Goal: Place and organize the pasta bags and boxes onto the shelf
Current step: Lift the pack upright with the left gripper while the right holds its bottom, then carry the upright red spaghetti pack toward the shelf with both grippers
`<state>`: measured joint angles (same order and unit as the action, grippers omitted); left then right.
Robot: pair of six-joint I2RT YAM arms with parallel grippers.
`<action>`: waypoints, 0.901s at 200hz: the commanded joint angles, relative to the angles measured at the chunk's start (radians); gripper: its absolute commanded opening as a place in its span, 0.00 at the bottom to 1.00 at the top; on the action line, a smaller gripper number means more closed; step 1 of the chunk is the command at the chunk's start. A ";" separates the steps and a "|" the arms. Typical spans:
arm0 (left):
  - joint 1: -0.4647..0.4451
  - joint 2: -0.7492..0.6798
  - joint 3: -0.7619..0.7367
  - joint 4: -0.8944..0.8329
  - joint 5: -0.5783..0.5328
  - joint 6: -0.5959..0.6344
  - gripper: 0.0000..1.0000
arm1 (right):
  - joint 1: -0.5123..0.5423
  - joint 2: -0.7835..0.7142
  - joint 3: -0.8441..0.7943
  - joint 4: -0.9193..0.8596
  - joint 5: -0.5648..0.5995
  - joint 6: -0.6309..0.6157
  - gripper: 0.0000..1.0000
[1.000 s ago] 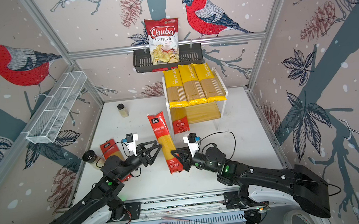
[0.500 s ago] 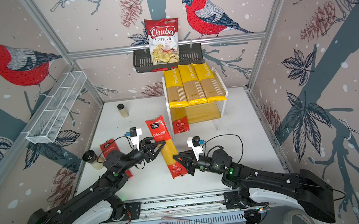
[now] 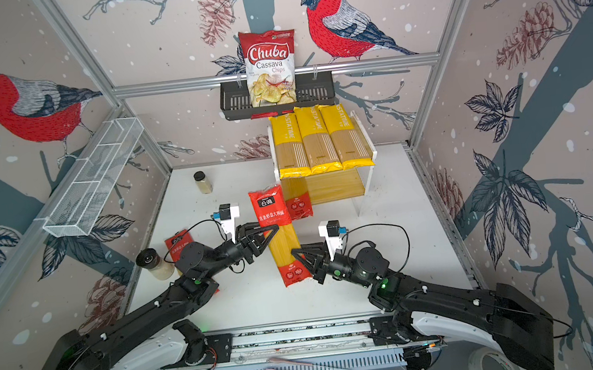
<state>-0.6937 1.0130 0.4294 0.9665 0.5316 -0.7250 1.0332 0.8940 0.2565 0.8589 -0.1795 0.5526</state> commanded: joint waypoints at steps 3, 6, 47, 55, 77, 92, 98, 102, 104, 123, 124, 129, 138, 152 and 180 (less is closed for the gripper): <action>-0.007 0.001 0.028 0.063 0.036 0.016 0.14 | -0.001 -0.015 -0.013 0.099 0.043 0.048 0.25; -0.007 0.001 0.030 0.063 0.034 0.018 0.14 | -0.001 -0.017 -0.015 0.099 0.046 0.051 0.26; -0.007 -0.011 0.071 0.049 -0.027 0.051 0.11 | -0.001 -0.050 -0.066 0.113 0.079 0.094 0.42; -0.007 -0.013 0.084 0.033 -0.048 0.058 0.10 | -0.001 -0.057 -0.081 0.126 0.085 0.108 0.45; -0.007 -0.012 0.115 0.023 -0.093 0.074 0.09 | -0.001 -0.077 -0.118 0.147 0.107 0.137 0.53; -0.007 -0.017 0.127 0.029 -0.143 0.076 0.10 | -0.002 -0.098 -0.142 0.150 0.128 0.152 0.59; -0.007 -0.020 0.133 0.028 -0.171 0.076 0.09 | -0.001 -0.108 -0.154 0.153 0.140 0.158 0.62; -0.007 -0.023 0.135 0.026 -0.190 0.073 0.10 | -0.002 -0.114 -0.163 0.156 0.148 0.164 0.63; -0.007 -0.024 0.137 0.026 -0.203 0.072 0.09 | -0.004 -0.118 -0.167 0.158 0.153 0.167 0.64; -0.007 -0.027 0.155 0.034 -0.282 0.052 0.09 | -0.018 -0.148 -0.220 0.199 0.177 0.208 0.69; -0.007 -0.026 0.156 0.036 -0.285 0.050 0.09 | -0.018 -0.150 -0.222 0.201 0.178 0.210 0.69; -0.007 -0.023 0.160 0.047 -0.292 0.040 0.10 | -0.022 -0.155 -0.230 0.207 0.179 0.219 0.70; -0.007 -0.016 0.165 0.064 -0.305 0.021 0.09 | -0.026 -0.162 -0.235 0.210 0.179 0.228 0.71; -0.013 -0.001 0.177 0.080 -0.307 0.007 0.10 | -0.027 -0.163 -0.236 0.215 0.178 0.233 0.71; -0.047 0.042 0.180 0.125 -0.316 -0.019 0.10 | -0.027 -0.150 -0.228 0.252 0.176 0.236 0.72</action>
<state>-0.7177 1.0340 0.5926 0.9070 0.2470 -0.7025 1.0069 0.7338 0.0219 1.0267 -0.0132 0.7654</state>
